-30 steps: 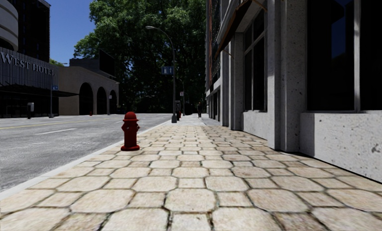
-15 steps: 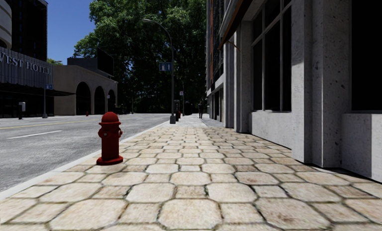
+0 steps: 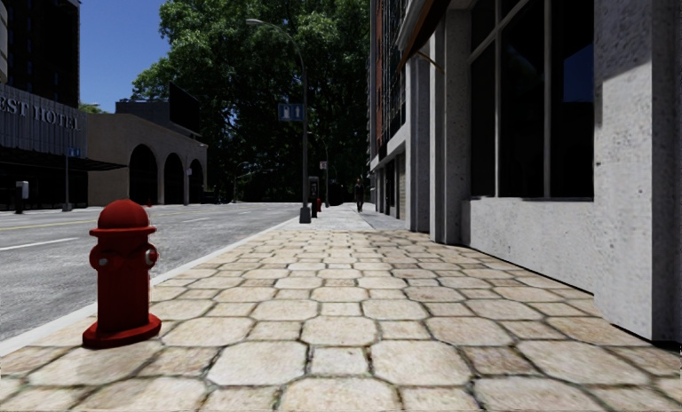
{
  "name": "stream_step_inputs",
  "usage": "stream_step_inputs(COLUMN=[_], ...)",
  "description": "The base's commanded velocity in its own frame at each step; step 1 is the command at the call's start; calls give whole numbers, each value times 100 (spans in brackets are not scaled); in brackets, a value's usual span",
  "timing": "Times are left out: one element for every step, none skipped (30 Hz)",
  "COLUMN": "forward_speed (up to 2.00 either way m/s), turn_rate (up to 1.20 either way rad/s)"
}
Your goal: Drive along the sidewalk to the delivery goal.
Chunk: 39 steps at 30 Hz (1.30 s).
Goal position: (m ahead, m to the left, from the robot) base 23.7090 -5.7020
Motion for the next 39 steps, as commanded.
stream_step_inputs(forward_speed=[200,200,200,200,200,200,200,200,200,200,200,200,200,200,200,200,200,200,200,200,200,200,200,200,200,200,200,200,200,200,200,200,200,200,200,200,200,200,200], turn_rate=[0,0,0,0,0,0,0,0,0,0,0,0,0,0,0,0,0,0,0,0,0,0,0,0,0,0,0,0,0,0,0,0,0,0,0,0,0,0,0])
